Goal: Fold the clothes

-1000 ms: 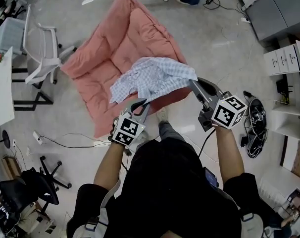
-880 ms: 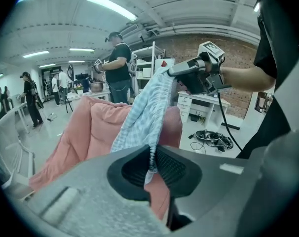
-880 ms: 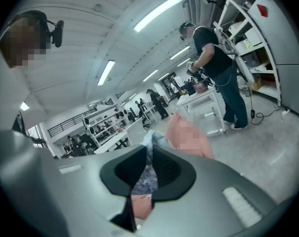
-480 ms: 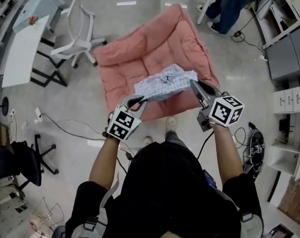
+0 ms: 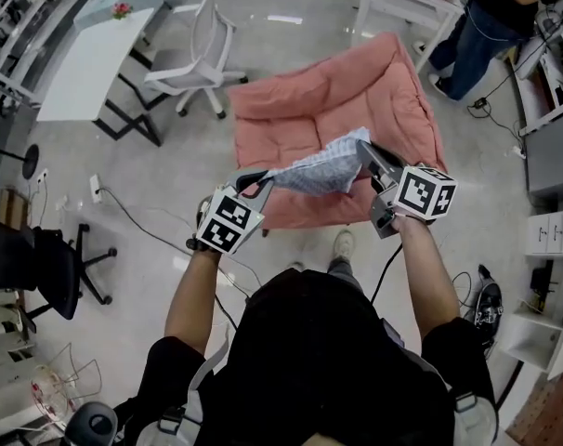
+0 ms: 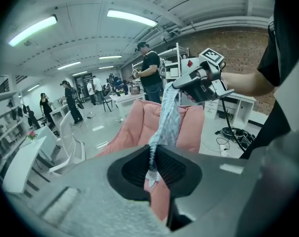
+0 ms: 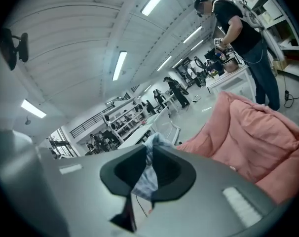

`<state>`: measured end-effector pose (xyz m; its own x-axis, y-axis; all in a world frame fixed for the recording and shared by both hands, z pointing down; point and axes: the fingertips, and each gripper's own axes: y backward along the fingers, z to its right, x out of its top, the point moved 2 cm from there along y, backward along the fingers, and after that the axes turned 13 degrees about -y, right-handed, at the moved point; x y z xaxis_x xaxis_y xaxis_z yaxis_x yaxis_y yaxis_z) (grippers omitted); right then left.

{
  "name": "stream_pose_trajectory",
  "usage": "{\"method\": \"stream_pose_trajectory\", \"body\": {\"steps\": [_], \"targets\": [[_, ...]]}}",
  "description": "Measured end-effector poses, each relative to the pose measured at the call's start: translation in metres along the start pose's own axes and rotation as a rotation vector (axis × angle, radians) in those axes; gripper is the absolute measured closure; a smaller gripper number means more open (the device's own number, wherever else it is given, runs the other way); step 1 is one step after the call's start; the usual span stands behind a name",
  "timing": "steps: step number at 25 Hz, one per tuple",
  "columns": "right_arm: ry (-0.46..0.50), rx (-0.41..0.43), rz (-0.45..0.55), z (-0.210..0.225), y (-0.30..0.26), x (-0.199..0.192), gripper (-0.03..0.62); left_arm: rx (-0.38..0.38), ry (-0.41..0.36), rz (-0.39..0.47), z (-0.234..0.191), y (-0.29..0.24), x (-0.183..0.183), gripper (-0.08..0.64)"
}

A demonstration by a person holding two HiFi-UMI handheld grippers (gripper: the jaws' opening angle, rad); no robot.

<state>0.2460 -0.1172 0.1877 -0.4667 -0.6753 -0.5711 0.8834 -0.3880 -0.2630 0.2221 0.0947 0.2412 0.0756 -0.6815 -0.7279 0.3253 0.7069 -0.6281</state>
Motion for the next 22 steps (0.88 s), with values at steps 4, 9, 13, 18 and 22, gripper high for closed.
{"method": "stream_pose_trajectory", "body": {"steps": [4,9,13,18,22], "targets": [[0.019,0.036,-0.048,-0.027,-0.035,-0.019,0.552,0.032,0.005,-0.045,-0.013,0.033,-0.032,0.523],[0.034,0.028,-0.114,-0.056,-0.081,-0.06,0.552,0.075,0.034,-0.091,-0.03,0.073,-0.078,0.523],[0.01,0.025,-0.164,-0.066,-0.107,-0.078,0.552,0.11,0.095,-0.1,-0.049,0.089,-0.102,0.523],[-0.002,0.007,-0.204,-0.049,-0.134,-0.066,0.552,0.112,0.104,-0.13,-0.074,0.068,-0.104,0.523],[-0.004,0.018,-0.214,-0.038,-0.164,-0.038,0.552,0.121,0.077,-0.162,-0.108,0.044,-0.096,0.523]]}}
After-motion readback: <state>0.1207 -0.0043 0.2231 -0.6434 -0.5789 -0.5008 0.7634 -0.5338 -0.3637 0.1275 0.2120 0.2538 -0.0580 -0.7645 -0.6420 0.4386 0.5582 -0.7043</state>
